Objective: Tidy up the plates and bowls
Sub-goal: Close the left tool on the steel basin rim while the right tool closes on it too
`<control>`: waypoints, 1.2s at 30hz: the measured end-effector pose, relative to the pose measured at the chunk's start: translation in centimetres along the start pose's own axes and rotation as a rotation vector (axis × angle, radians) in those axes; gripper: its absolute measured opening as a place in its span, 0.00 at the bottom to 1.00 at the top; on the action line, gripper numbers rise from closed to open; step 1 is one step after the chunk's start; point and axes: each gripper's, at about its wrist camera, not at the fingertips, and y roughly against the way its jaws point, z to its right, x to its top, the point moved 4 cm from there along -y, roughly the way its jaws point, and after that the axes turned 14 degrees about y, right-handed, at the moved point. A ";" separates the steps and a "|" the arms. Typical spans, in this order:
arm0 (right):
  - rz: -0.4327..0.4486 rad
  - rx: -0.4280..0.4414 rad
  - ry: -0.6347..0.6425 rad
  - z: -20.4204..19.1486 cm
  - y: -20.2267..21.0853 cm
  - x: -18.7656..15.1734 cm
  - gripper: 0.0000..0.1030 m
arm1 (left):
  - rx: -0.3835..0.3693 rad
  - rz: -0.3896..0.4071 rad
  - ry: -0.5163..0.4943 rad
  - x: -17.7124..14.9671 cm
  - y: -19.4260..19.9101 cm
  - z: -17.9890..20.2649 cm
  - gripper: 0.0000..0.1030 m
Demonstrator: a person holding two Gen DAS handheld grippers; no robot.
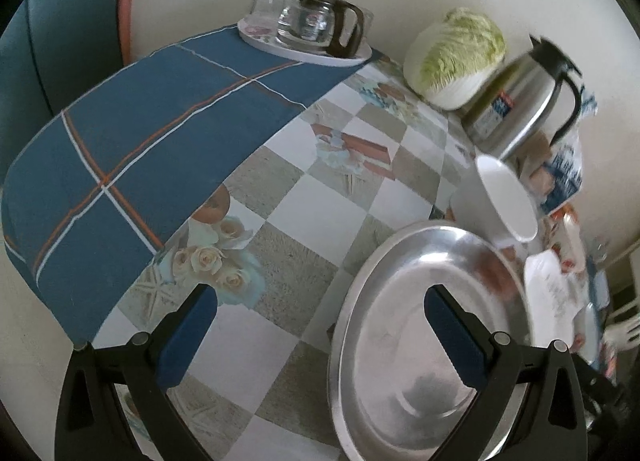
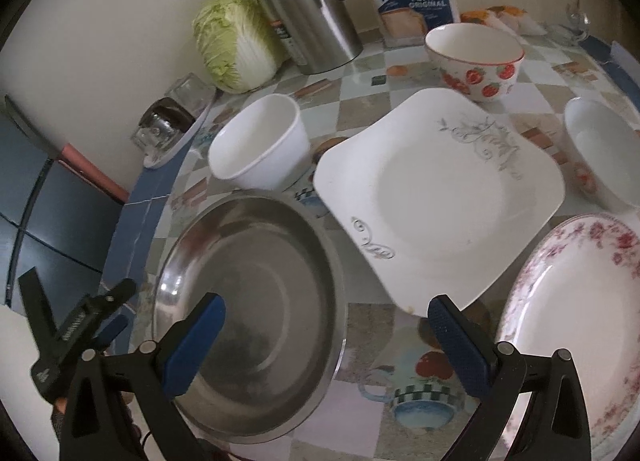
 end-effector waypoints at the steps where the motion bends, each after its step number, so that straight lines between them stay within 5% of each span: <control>1: -0.004 0.001 0.002 -0.1 -0.1 0.0 0.95 | 0.002 -0.005 -0.015 -0.1 -0.1 0.2 1.00; 6: -0.056 0.017 0.000 -0.1 -1.4 -0.6 0.77 | 0.034 -0.087 -0.045 -0.1 -1.5 0.6 1.00; 15: -0.108 0.000 0.000 0.2 -2.8 -1.2 0.69 | 0.117 -0.100 -0.096 0.0 -3.2 1.0 1.00; 20: -0.132 0.012 -0.001 0.4 -3.6 -1.3 0.54 | 0.148 -0.113 -0.095 0.0 -3.9 0.7 0.98; 27: -0.158 0.034 0.015 -0.1 -4.7 -1.7 0.33 | 0.179 -0.139 -0.104 0.0 -5.0 0.7 0.78; 36: -0.163 0.047 0.079 -1.3 -5.6 -1.8 0.26 | 0.174 -0.127 -0.130 0.1 -5.5 2.2 0.64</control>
